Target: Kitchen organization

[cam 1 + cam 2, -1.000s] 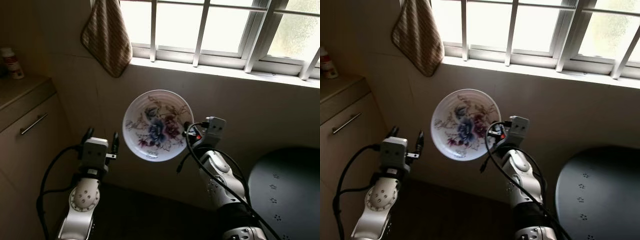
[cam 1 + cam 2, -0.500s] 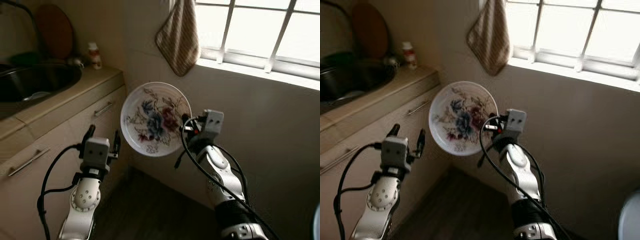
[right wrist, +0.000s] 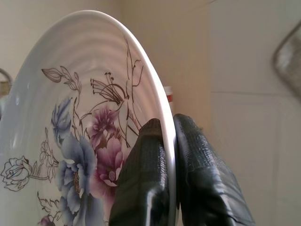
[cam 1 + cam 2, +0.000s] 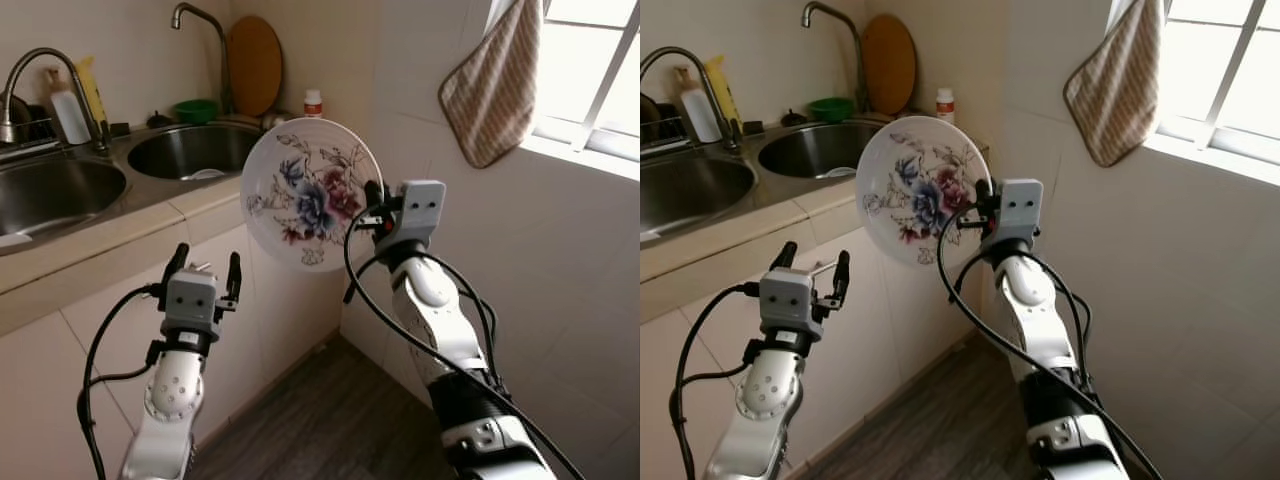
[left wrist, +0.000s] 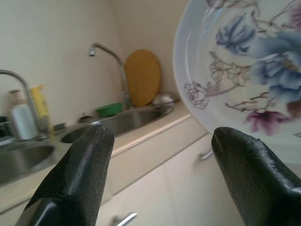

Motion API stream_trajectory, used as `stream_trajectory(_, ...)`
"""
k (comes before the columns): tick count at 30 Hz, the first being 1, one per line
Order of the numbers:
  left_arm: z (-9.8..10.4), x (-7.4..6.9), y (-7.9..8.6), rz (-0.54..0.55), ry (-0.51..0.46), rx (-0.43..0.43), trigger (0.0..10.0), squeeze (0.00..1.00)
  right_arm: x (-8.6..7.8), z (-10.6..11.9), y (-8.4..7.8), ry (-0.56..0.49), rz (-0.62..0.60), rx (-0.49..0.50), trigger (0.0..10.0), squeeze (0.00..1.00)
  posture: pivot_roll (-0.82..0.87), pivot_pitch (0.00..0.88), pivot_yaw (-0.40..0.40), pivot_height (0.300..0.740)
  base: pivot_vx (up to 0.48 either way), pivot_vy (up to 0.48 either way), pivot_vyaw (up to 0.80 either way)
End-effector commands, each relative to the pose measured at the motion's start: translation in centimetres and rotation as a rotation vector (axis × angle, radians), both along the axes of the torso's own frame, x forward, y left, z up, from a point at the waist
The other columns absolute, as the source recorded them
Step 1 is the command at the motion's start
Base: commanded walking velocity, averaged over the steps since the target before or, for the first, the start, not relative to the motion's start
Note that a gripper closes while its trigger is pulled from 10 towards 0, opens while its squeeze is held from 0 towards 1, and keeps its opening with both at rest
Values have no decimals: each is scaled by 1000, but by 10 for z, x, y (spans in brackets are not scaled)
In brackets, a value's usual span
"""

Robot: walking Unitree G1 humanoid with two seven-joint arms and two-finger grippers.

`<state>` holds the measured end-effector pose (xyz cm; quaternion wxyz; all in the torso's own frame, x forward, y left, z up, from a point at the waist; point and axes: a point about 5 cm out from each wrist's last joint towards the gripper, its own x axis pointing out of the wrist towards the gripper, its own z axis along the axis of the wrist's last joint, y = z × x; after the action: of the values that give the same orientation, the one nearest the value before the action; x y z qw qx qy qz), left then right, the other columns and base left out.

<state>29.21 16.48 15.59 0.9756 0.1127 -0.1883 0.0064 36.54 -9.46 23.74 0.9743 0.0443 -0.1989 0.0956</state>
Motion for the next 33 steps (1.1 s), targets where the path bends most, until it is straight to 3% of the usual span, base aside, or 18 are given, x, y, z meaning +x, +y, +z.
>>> stream_trajectory(1,8,1,-1,-9,-35,5,10000,0,0,14,-1,-64,-23,0,10000,0,37,0,-37,736,326,0,0)
stream_trajectory(5,8,1,-2,-10,-37,5,10000,0,1,17,0,-78,-23,-6,10000,0,40,0,-39,736,334,0,0)
stream_trajectory(9,10,1,-2,-8,-44,3,10000,0,2,23,6,-117,-19,-77,10000,0,44,0,-43,736,356,0,0)
stream_trajectory(13,10,1,-3,-9,-49,2,10000,0,3,24,8,-141,-45,-134,10000,0,46,0,-44,736,371,0,800)
stream_trajectory(28,12,3,-5,-16,-55,4,10000,0,4,27,9,-162,-46,-124,10000,0,46,0,-42,736,370,0,800)
stream_trajectory(33,12,3,-5,-20,-55,6,10000,0,5,37,4,-188,-60,-75,10000,0,46,0,-38,736,365,0,545)
